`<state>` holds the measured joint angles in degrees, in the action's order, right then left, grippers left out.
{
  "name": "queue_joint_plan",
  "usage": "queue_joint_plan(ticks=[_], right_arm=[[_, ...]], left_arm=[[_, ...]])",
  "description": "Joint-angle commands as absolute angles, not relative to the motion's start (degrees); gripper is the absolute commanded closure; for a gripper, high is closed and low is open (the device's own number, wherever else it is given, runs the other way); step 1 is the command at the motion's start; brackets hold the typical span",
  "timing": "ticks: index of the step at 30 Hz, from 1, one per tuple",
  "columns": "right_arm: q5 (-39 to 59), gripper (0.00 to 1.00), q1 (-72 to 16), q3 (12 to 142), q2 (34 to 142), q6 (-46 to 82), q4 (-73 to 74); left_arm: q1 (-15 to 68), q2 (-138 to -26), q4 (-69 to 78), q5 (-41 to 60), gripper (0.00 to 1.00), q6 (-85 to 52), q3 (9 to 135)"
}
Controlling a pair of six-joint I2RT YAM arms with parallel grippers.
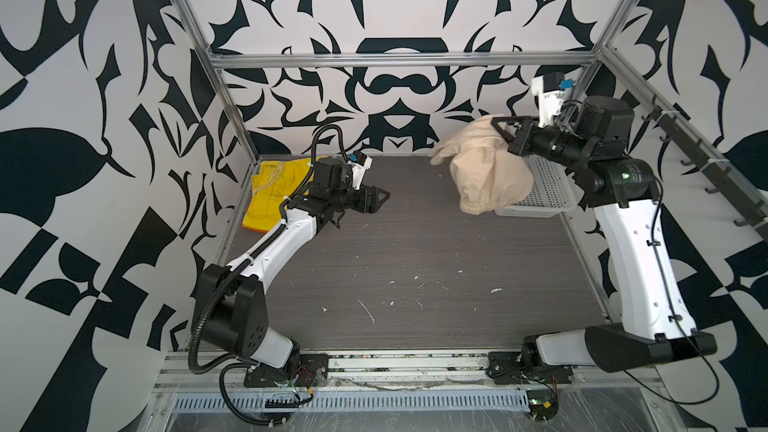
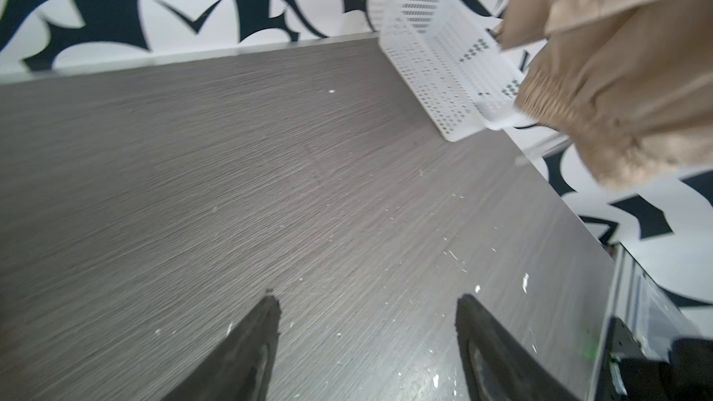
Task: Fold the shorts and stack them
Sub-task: 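Lift the beige shorts from the basket onto the table with the right gripper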
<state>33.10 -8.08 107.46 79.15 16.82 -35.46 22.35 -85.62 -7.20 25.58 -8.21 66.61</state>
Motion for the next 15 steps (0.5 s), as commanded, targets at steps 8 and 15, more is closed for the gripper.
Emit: queue_joint_plan(ticks=[8,15], right_arm=[[32.29,0.74,-17.95,88.04,80.97,24.63,-31.24],[7.64,0.33,-18.27,86.27,90.7,19.96,-42.88]], left_arm=[[22.94,-79.02,-10.17,15.0,0.24,-6.96,60.26],[22.82,-82.98,-21.98,1.06,0.22,-12.0,60.96]])
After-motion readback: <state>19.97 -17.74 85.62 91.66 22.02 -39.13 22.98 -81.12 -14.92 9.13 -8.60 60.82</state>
